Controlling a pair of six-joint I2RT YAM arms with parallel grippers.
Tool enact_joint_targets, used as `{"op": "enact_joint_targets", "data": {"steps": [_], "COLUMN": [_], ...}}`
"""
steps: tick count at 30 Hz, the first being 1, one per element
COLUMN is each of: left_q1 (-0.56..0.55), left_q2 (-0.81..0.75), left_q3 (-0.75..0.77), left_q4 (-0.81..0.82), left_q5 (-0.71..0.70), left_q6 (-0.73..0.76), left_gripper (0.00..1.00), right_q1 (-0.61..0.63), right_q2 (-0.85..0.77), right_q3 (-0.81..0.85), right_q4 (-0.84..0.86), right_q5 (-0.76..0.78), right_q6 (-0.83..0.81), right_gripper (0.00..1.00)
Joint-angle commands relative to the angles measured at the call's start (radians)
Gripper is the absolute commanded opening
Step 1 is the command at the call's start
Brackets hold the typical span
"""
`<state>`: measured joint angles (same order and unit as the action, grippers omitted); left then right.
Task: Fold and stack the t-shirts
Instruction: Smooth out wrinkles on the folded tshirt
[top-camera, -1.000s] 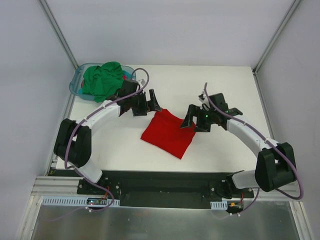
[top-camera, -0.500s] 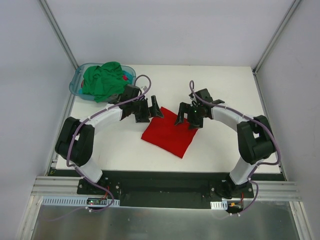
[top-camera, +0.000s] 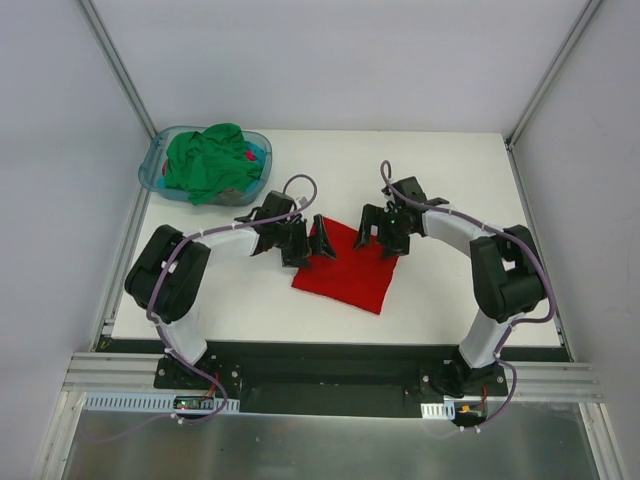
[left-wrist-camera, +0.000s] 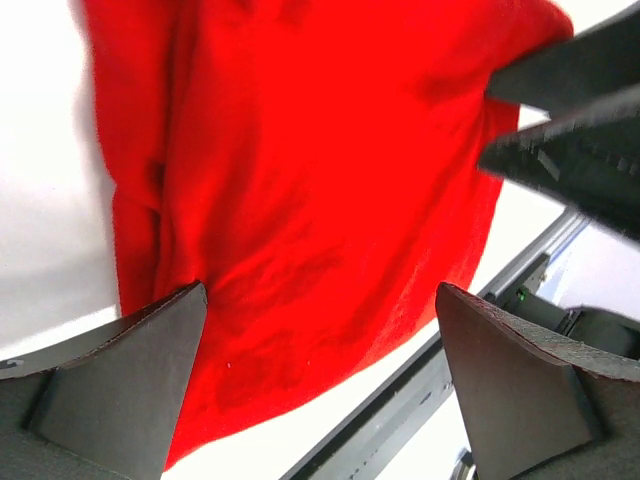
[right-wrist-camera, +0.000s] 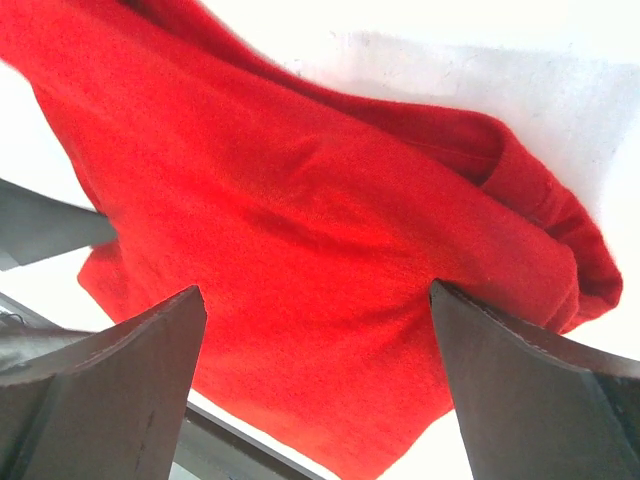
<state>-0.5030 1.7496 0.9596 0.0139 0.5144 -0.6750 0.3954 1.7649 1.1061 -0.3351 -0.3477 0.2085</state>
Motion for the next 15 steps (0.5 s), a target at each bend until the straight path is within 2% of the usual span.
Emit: {"op": "enact_joint_targets", "data": {"steps": [1,7,11,15], "left_q1": [-0.106,-0.135,-0.135,-0.134], "left_q2": [-0.065,-0.194,-0.242,-0.201], "left_q3": [-0.12,-0.156,-0.073,0.049], "left_q4": [-0.034,-0.074,-0.114,-0.118], "left_q5": [-0.031,-0.112,-0.114,-0.091], "left_q6": [-0.049,-0.055,-0.009,0.026], "left_gripper": [0.99,0.99,0.99,0.99], "right_q1": [-0.009,-0.006,-0.001,-0.001], "right_q2": [-0.01,-0.149,-0.296,-0.453], "right_q3": [0.049,0.014,-0.075,-0.161], "right_q4": [-0.048,-0.099,-0.087,-0.078], "right_q5": [0.012,0.072,0.087,0.134], "right_q6": [-0.049,-0.086,-0.061,-0.041], "right_gripper": [0.96,0.96,0.96,0.96]}}
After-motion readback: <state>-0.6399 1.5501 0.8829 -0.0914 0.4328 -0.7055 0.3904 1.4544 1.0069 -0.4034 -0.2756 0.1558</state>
